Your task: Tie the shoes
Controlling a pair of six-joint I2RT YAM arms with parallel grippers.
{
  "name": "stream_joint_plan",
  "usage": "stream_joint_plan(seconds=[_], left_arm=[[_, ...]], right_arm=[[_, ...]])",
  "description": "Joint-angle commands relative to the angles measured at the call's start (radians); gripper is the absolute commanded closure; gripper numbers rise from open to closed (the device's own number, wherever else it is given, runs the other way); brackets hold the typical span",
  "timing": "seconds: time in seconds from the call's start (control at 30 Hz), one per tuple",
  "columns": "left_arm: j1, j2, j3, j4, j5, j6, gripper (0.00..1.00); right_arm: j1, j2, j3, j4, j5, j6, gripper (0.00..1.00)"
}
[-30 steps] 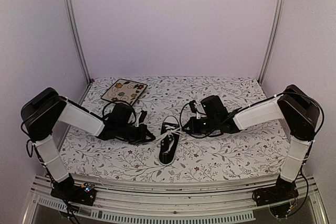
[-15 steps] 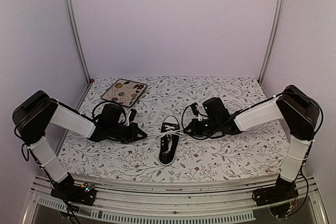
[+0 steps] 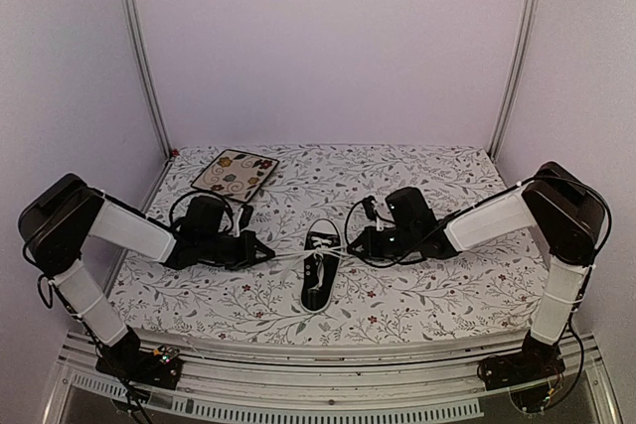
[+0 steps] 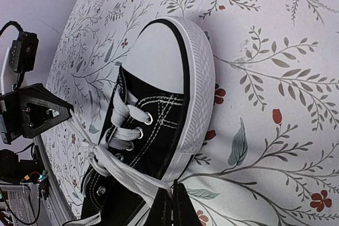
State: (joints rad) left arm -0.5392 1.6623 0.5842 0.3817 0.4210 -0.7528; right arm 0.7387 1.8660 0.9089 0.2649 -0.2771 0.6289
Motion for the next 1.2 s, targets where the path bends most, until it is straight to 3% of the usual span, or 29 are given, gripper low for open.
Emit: stream_joint_plan(seconds=[0.0,0.2,0.23,0.3,0.33,0.37,0.53,0.73,0.87,1.03,1.1,1.17], left_arm=[[0.051,-0.014,-0.035,-0.065,-0.050,0.022,1.00],[0.033,-0.011,0.023,-0.019,0.035,0.073,1.00],[0.028,-0.016,0.038,-0.019,0.046,0.084,0.91],[0.023,-0.039,0.061,-0.019,0.053,0.101,0.42],[0.022,-0.061,0.067,-0.020,0.050,0.110,0.10],[0.022,-0.100,0.069,-0.021,0.040,0.117,0.04],[0.037,-0.232,0.079,-0.074,-0.035,0.172,0.03],[0.175,-0.273,0.119,-0.215,-0.063,0.244,0.03],[0.420,-0.384,0.062,-0.213,-0.044,0.257,0.03],[0.822,-0.600,-0.111,-0.124,0.001,0.263,0.03],[0.934,-0.678,-0.165,-0.113,-0.065,0.286,0.03],[0.974,-0.754,-0.220,-0.091,-0.200,0.336,0.03]], right_arm=[[-0.055,-0.035,-0.036,-0.006,0.060,0.013,0.98],[-0.049,-0.071,-0.045,0.103,-0.118,-0.072,0.97],[-0.046,-0.075,-0.033,0.101,-0.145,-0.098,0.91],[-0.044,-0.094,-0.027,0.110,-0.214,-0.119,0.62],[-0.044,-0.108,-0.034,0.118,-0.230,-0.119,0.49],[-0.043,-0.131,-0.048,0.132,-0.241,-0.114,0.41],[-0.046,-0.266,-0.088,0.083,-0.138,-0.116,0.17],[-0.128,-0.410,-0.036,-0.171,0.055,-0.183,0.08],[-0.297,-0.517,-0.052,-0.287,0.137,-0.235,0.04],[-0.650,-0.637,-0.197,-0.244,0.086,-0.282,0.02],[-0.734,-0.671,-0.249,-0.213,0.115,-0.291,0.02],[-0.786,-0.705,-0.292,-0.183,0.213,-0.311,0.02]])
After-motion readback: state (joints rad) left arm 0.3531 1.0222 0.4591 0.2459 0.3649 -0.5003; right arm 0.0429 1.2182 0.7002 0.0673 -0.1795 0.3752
